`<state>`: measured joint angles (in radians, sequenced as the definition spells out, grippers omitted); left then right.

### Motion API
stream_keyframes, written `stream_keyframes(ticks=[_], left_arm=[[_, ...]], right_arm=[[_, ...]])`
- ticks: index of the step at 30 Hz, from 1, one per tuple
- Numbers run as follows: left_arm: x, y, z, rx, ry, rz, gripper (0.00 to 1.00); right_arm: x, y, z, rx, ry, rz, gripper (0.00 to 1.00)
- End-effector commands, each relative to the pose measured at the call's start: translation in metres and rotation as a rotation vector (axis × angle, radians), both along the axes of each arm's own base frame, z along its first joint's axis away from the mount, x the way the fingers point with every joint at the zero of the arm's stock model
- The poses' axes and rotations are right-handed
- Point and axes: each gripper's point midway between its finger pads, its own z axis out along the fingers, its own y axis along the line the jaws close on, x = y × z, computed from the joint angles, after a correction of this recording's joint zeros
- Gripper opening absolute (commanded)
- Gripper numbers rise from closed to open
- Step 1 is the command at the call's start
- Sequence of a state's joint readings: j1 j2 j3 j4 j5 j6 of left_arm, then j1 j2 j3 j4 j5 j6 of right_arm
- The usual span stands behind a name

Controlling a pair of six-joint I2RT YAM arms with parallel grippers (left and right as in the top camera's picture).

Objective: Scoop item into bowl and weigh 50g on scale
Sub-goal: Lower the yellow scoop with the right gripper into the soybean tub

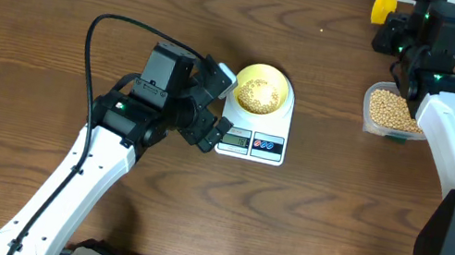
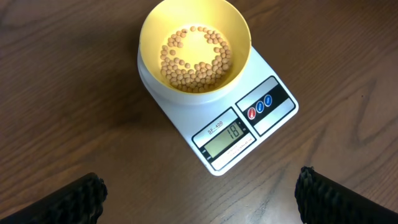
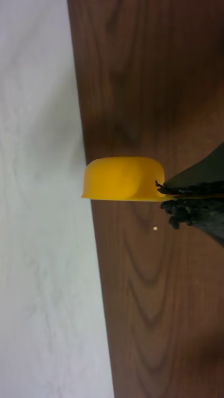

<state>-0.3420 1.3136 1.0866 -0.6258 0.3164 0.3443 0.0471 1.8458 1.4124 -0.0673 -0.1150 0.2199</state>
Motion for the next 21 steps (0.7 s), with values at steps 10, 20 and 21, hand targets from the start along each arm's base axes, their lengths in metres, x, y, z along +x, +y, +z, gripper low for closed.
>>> stream_keyframes(ticks=[10,20,21], left_arm=[[-0.002,0.0,0.001,-0.009,0.0,-0.005,0.99],[-0.002,0.0,0.001,-0.009,0.0,-0.005,0.99],[-0.002,0.0,0.001,-0.009,0.0,-0.005,0.99]], right_arm=[[-0.02,-0.003,-0.034,0.045,0.166,-0.028,0.01],[-0.029,0.004,-0.017,0.012,0.147,0.044,0.01],[-0.031,0.003,-0.013,0.004,0.143,0.043,0.01]])
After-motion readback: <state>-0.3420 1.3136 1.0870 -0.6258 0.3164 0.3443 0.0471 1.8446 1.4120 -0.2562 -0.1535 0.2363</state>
